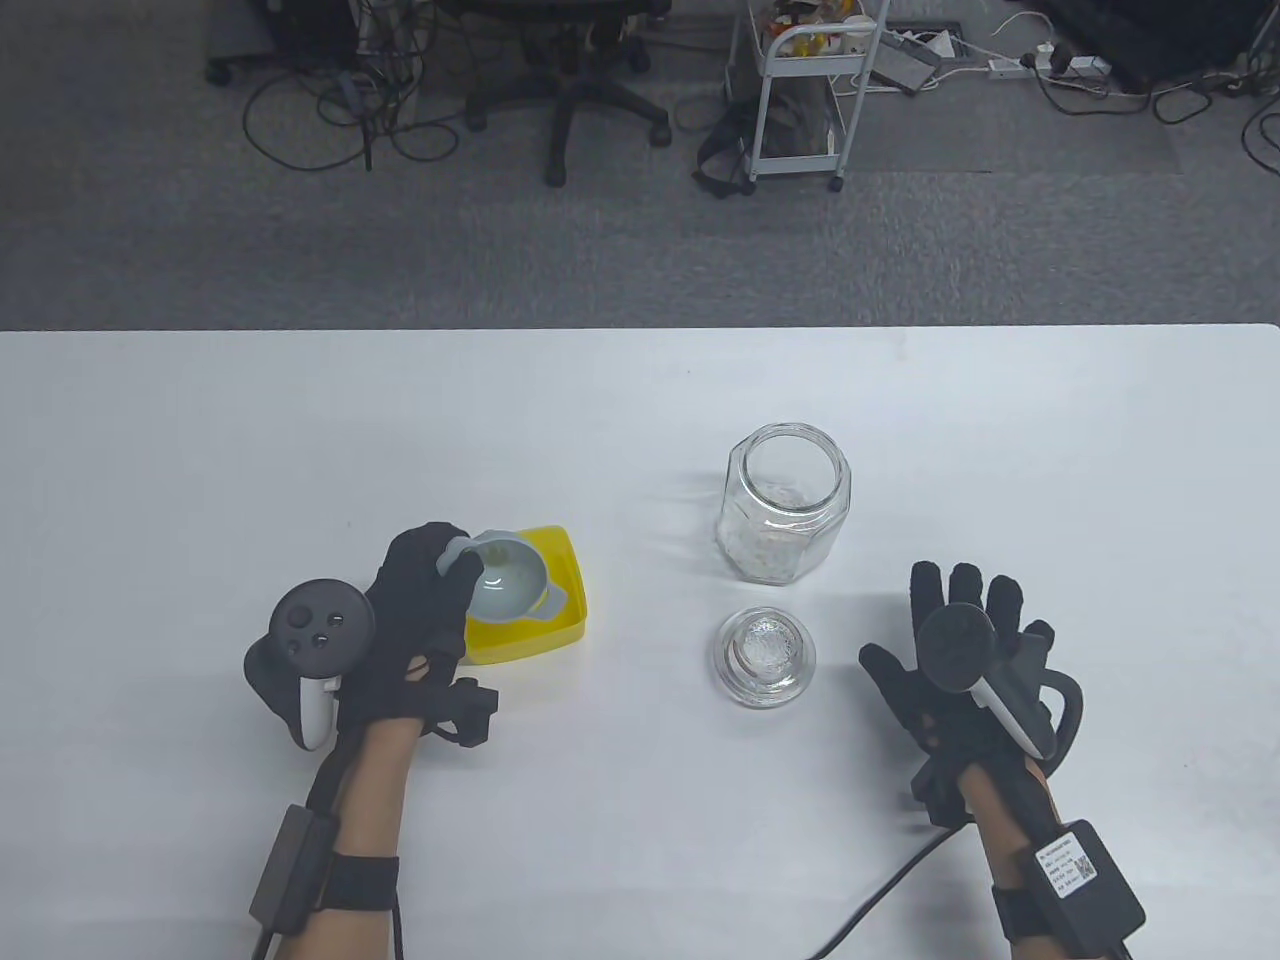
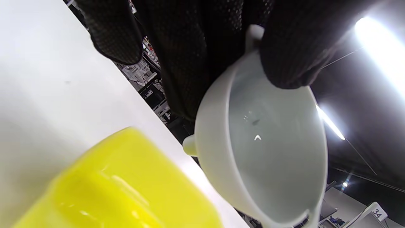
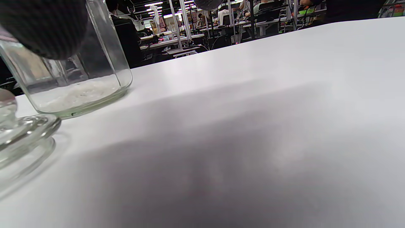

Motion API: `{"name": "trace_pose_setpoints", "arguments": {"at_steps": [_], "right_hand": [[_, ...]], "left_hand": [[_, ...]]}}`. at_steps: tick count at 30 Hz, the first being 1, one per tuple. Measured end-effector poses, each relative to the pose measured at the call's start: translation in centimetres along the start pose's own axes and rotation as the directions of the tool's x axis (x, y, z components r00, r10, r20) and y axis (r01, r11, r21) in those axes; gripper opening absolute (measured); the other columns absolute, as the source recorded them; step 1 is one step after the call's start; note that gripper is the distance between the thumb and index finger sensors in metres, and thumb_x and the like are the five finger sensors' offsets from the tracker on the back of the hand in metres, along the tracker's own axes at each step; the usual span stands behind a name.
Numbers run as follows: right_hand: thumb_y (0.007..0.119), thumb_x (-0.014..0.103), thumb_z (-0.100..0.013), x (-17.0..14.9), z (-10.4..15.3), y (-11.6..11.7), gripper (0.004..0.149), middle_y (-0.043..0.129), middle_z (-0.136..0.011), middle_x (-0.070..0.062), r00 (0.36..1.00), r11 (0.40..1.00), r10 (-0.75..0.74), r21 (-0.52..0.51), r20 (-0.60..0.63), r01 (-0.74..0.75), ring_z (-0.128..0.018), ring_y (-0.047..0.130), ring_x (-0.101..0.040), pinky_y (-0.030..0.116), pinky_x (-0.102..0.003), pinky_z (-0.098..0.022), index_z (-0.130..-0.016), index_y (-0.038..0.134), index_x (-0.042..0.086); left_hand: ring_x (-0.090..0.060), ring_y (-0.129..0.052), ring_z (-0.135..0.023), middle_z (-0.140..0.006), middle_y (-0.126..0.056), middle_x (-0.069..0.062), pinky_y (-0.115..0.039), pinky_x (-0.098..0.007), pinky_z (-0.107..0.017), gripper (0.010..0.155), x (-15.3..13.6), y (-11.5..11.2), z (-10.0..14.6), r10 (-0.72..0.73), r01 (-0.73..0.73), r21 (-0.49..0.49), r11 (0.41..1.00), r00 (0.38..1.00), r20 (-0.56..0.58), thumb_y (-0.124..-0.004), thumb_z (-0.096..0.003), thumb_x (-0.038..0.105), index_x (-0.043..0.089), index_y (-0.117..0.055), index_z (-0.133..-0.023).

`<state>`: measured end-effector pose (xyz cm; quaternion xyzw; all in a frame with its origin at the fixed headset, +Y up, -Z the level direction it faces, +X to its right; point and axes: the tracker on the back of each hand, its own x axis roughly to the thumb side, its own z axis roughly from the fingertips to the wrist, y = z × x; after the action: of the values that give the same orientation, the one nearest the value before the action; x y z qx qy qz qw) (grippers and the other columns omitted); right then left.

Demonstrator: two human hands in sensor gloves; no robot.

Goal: Transfer rice through funnel into glass jar

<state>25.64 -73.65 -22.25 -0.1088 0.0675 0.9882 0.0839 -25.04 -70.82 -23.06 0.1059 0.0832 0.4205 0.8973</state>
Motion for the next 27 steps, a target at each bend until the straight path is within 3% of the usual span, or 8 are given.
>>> {"name": "trace_pose_setpoints", "arguments": {"at_steps": [5,7,11,18,27], "right_hand": [[0.07,0.073,-0.036,0.1,0.0,0.2,0.091,0.024,-0.119,-0.009,1.0,1.0,0.011,0.009,0.004,-0.011,-0.108,0.018,-0.044,0.026,-0.073,-0.07,-0.104,0.021,0.038],[0.07,0.073,-0.036,0.3,0.0,0.3,0.091,0.024,-0.119,-0.009,1.0,1.0,0.017,0.011,0.009,-0.017,-0.108,0.018,-0.044,0.026,-0.073,-0.07,-0.103,0.021,0.038],[0.07,0.073,-0.036,0.3,0.0,0.3,0.091,0.024,-0.119,-0.008,1.0,1.0,0.02,0.006,0.012,-0.02,-0.108,0.018,-0.044,0.027,-0.073,-0.07,-0.104,0.021,0.038],[0.07,0.073,-0.036,0.7,0.3,0.2,0.091,0.024,-0.119,-0.009,0.999,1.0,0.009,0.005,0.032,-0.01,-0.108,0.018,-0.044,0.027,-0.073,-0.07,-0.104,0.021,0.038],[0.07,0.073,-0.036,0.9,0.4,0.4,0.091,0.025,-0.119,-0.008,0.999,1.0,0.021,0.02,0.029,-0.022,-0.108,0.019,-0.044,0.027,-0.073,-0.07,-0.104,0.021,0.037]], "left_hand": [[-0.027,-0.107,-0.085,-0.099,-0.096,-0.001,-0.071,-0.064,-0.073,0.048,-2.2,-1.2,0.8,0.071,-0.069,0.075,0.995,0.997,-0.022,-0.095,-0.0498,0.048,0.034,-0.076,-0.092],[-0.025,-0.106,-0.086,-0.1,-0.095,0.002,-0.07,-0.063,-0.074,0.047,-2.3,-1.0,0.5,0.016,-0.015,0.033,0.999,1.0,-0.021,-0.094,-0.0503,0.05,0.036,-0.075,-0.091],[-0.025,-0.107,-0.085,-0.099,-0.095,0.001,-0.069,-0.063,-0.074,0.047,-2.6,-1.6,0.6,0.049,-0.048,0.02,0.999,0.999,-0.013,-0.095,-0.0498,0.05,0.036,-0.076,-0.09],[-0.025,-0.106,-0.086,-0.1,-0.095,0.001,-0.07,-0.063,-0.073,0.046,-1.9,-2.7,1.1,-0.061,0.059,0.033,0.998,0.997,0.047,-0.094,-0.0493,0.053,0.036,-0.077,-0.089],[-0.032,-0.092,-0.1,-0.109,-0.086,-0.003,-0.064,-0.069,-0.074,0.046,-1.3,-2.6,1.4,-0.282,0.282,0.011,0.959,0.952,0.122,-0.094,-0.0496,0.054,0.037,-0.081,-0.09]]}}
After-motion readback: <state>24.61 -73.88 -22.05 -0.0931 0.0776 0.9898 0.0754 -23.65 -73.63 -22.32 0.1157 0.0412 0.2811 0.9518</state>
